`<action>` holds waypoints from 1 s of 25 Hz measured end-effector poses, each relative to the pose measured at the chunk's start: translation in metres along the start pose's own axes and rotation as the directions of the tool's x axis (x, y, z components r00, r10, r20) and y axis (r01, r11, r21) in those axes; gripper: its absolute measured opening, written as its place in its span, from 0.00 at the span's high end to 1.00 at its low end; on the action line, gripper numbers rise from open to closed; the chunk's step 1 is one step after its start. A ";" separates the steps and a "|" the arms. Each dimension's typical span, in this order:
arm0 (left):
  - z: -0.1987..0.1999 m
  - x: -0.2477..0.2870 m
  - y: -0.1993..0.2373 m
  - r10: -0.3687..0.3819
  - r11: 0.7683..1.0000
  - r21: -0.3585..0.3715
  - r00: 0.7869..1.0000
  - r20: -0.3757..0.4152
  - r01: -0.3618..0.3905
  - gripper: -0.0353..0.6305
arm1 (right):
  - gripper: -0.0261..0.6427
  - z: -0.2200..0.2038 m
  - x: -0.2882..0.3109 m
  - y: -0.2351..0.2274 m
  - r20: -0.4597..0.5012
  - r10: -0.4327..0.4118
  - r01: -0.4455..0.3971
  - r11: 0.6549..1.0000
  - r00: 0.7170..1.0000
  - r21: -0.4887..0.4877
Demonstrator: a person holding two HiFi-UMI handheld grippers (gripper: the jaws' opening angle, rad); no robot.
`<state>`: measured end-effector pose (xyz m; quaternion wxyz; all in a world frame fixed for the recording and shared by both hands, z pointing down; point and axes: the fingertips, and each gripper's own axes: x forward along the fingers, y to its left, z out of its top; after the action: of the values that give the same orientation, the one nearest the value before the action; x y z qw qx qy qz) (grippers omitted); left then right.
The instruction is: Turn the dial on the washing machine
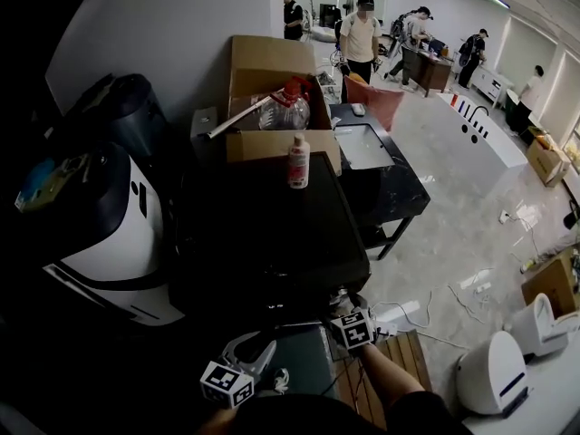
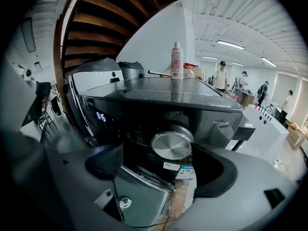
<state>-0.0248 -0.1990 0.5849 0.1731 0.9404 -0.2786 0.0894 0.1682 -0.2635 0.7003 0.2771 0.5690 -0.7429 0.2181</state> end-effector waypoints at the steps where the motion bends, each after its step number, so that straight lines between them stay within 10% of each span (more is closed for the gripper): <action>1: -0.002 -0.002 0.000 0.011 1.000 -0.005 1.000 0.000 -0.011 0.78 | 0.32 0.000 0.001 0.000 0.002 0.003 -0.003 1.000 1.000 0.002; 25: -0.028 -0.046 -0.022 0.185 0.980 -0.082 0.983 0.014 -0.183 0.78 | 0.33 -0.020 0.019 0.008 -0.032 0.142 -0.132 0.965 0.989 0.227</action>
<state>-0.0529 -0.1480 0.5920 0.1989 0.9039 -0.3694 0.0837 0.1604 -0.2622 0.7281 0.2131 0.5385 -0.7444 0.3325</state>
